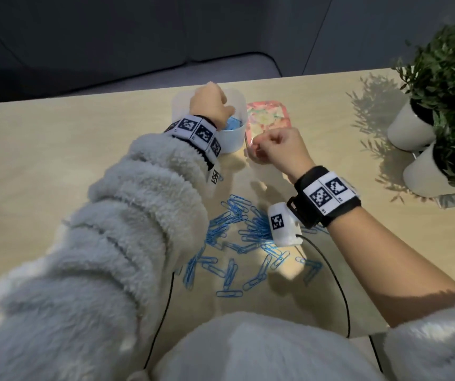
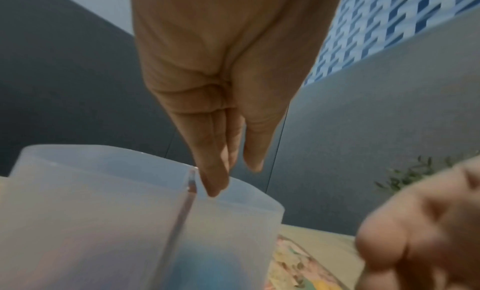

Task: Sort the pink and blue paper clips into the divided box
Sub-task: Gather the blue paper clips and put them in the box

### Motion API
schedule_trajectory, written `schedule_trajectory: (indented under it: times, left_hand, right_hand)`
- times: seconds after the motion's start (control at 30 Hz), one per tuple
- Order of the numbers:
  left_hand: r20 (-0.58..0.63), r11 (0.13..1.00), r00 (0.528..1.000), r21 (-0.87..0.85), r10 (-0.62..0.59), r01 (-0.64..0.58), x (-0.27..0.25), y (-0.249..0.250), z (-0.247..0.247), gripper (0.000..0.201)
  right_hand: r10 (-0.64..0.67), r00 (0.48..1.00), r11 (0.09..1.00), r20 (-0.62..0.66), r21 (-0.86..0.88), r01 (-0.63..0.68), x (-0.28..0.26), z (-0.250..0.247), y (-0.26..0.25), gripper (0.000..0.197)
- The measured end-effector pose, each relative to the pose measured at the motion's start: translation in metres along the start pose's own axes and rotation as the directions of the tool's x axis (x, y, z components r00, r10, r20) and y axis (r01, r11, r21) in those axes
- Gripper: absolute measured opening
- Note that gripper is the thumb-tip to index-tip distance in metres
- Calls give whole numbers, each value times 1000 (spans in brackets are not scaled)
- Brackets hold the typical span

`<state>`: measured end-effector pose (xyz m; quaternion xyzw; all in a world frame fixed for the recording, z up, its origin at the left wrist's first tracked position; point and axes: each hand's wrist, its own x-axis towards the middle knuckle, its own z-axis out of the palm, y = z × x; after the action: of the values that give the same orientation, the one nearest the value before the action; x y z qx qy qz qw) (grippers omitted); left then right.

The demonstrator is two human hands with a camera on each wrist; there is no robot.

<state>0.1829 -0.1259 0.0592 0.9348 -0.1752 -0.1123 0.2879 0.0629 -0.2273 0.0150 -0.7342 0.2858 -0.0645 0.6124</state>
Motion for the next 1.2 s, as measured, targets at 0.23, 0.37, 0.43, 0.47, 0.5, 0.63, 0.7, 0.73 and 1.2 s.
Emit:
schedule_trajectory:
  times: [0.23, 0.37, 0.43, 0.47, 0.5, 0.63, 0.7, 0.73, 1.2]
  left_hand:
    - [-57, 998, 998, 65, 26, -22, -75, -106, -21, 20]
    - [112, 961, 994, 274, 2, -33, -108, -173, -17, 36]
    - [178, 932, 984, 359, -17, -49, -117, -181, -12, 33]
    - [204, 915, 979, 397, -8, -76, -120, -182, -10, 33]
    - [226, 902, 974, 418, 15, -111, -123, -181, -7, 36]
    - [261, 887, 963, 427, 64, -175, -141, -169, 4, 56]
    - [269, 910, 962, 385, 48, -153, -154, -161, 7, 70]
    - [273, 917, 961, 371, 43, -146, -160, -160, 9, 68]
    - [318, 936, 935, 250, 160, -246, -151, -153, 6, 46]
  right_hand:
    - [9, 981, 882, 194, -463, 83, -5, 16, 28, 21]
    - [0, 970, 727, 244, -666, 168, -4, 44, 34, 22]
    - [-26, 958, 669, 284, -707, 228, -7, 63, 30, 20]
    - [-39, 952, 642, 305, -722, 257, -8, 72, 28, 20]
    - [-50, 941, 606, 335, -738, 296, -10, 79, 26, 21]
    - [-122, 854, 479, 507, -723, 498, -25, 106, 23, 30]
    - [-135, 795, 443, 592, -681, 583, -36, 112, 26, 31]
    - [-121, 768, 424, 629, -667, 612, -41, 112, 29, 33]
    - [-86, 728, 358, 681, -660, 660, -61, 104, 34, 39]
